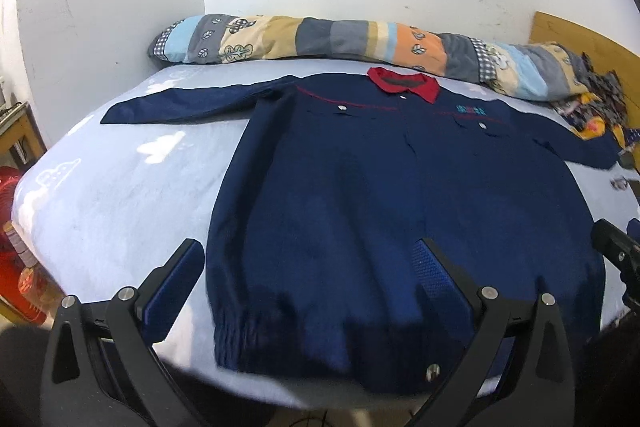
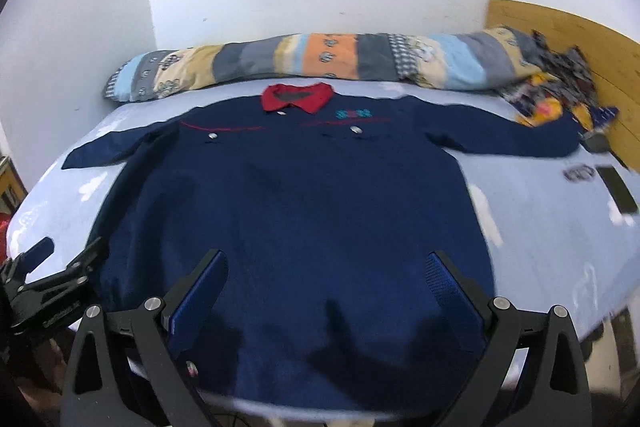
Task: Fold large clothes
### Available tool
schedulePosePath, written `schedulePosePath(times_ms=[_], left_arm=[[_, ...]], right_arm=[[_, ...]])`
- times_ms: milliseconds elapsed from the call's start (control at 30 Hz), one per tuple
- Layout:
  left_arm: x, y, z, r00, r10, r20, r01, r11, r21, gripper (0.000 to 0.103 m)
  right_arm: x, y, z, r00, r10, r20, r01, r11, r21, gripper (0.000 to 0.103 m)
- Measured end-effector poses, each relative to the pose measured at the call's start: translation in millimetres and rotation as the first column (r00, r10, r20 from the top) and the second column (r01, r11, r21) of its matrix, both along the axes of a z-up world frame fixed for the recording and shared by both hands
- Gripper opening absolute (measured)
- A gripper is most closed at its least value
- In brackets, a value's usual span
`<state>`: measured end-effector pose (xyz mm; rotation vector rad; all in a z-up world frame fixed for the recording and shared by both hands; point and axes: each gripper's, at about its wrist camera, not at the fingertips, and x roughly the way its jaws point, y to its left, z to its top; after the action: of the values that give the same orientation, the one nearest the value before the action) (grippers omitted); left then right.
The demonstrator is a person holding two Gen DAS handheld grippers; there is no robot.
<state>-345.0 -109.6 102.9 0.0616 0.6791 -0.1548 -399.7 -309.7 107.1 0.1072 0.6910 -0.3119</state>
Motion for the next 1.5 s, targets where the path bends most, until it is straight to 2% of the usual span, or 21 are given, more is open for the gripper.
schedulePosePath(times_ms=[200,300,500,800,1067,1300,1500], left_arm=[[-25,-4,6,0.998,-0.057,0.040,0.056,0.998,0.006,0.103],[-34,-7,9,0.994,-0.078,0.071,0.076,0.997,0.018,0.103],[-42,-15,12,0.988,-0.105,0.118,0.100,0.994,0.044,0.103],[-43,-20,5,0.989,-0.112,0.092,0.106,0.992,0.073,0.103],[-42,-19,1,0.992,-0.104,0.075,0.098,0.992,0.079,0.103],[-36,-16,0,0.994,-0.098,0.053,0.094,0.993,0.069,0.103],[-1,-9,8,0.998,-0.066,0.010,0.066,0.998,0.023,0.103]], right_arm=[[-34,6,-1,1.000,-0.003,0.021,0.002,1.000,0.024,0.100],[-38,10,4,0.999,0.008,0.039,-0.008,1.000,-0.001,0.101],[-36,18,1,1.000,0.019,0.020,-0.018,1.000,-0.025,0.101],[-30,32,-4,0.999,0.033,-0.020,-0.035,0.995,-0.096,0.101],[-28,33,-6,0.999,0.015,-0.042,-0.019,0.994,-0.107,0.101],[-25,28,-7,0.998,0.003,-0.055,-0.009,0.995,-0.100,0.101],[-23,11,-9,0.997,-0.030,-0.066,0.028,0.999,-0.035,0.101]])
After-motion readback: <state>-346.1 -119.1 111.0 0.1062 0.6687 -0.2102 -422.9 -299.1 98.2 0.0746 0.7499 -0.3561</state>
